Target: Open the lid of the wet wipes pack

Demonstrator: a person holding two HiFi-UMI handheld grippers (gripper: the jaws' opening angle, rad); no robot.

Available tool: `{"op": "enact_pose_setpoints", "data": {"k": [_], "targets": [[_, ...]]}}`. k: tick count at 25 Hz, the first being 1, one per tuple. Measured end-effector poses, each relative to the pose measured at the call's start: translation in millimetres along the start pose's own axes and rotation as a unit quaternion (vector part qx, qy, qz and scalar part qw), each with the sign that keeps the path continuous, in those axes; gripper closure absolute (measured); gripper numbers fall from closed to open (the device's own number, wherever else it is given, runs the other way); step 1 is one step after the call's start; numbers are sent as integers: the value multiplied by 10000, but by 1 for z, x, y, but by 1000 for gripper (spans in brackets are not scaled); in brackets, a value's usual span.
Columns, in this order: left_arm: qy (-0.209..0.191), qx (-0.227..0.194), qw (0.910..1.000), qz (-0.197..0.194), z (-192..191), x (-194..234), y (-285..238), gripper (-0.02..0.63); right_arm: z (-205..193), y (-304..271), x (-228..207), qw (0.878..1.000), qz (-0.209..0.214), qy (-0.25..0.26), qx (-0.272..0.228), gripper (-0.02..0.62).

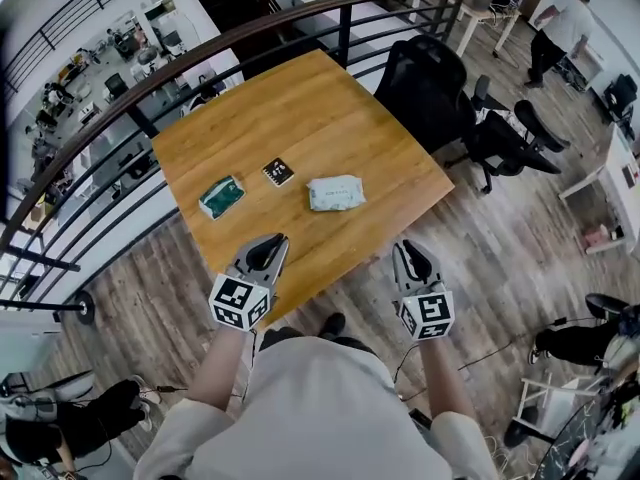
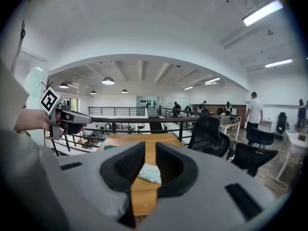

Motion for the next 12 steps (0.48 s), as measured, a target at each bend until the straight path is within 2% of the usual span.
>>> {"op": "enact_pose_setpoints", "data": {"k": [6, 12], "targets": [[130, 165, 9996, 175, -11, -9, -18, 577, -16, -15, -22, 9995, 255, -49, 168, 543], [212, 330, 9990, 230, -14, 2, -35, 577, -24, -37, -31, 9986, 377, -125, 344, 543]]}}
Point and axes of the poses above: the fingertips, and each gripper's own axes: y backward along the fingers, x to its left, z out of its top, the point moved 9 cm from there along y, backward along the fingers
